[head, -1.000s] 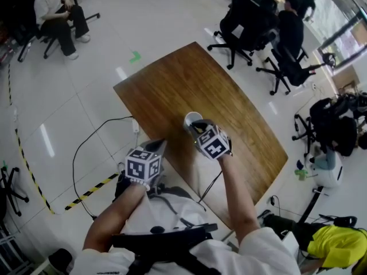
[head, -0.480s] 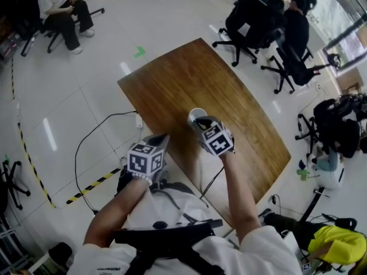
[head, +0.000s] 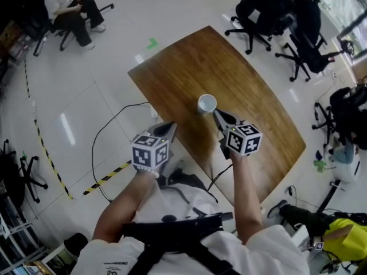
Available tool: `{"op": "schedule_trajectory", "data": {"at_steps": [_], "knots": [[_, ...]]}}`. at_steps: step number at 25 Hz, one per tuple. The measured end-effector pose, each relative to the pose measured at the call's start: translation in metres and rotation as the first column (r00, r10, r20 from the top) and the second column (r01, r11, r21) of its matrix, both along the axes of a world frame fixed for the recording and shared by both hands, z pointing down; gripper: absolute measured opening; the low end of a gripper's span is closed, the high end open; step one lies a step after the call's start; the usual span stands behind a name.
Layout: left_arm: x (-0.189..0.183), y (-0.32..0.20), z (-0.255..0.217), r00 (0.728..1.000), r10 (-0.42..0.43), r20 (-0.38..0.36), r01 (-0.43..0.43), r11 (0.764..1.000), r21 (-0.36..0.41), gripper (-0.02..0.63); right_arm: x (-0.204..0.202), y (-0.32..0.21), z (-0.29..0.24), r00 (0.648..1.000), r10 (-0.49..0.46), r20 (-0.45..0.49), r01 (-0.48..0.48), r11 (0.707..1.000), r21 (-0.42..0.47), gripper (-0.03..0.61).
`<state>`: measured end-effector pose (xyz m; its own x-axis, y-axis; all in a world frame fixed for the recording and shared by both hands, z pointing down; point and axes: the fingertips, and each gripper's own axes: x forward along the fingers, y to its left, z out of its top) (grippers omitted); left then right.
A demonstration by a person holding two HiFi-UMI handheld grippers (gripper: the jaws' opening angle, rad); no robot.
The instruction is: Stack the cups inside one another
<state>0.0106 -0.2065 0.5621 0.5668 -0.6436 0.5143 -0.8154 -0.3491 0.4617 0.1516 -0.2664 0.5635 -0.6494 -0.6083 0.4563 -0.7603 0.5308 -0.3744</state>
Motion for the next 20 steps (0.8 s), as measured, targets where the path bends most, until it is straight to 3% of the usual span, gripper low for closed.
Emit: {"op": "schedule_trajectory", "data": {"at_steps": [9,20], "knots": [[-0.011,0.017,-0.022,0.994,0.092,0.056,-0.095,0.995,0.044,-0.005,0.013,0.042,-0.017,0.959,0.194,0.206,-0.199,0.98,0.002,0.002],[-0.048,0.054,-0.037,0.976,0.219,-0.015,-0.217,0.972,0.086,-0.003,-0.018,0.117,-0.046,0.894,0.386,0.227,-0.401,0.916,0.023,0.002]]}}
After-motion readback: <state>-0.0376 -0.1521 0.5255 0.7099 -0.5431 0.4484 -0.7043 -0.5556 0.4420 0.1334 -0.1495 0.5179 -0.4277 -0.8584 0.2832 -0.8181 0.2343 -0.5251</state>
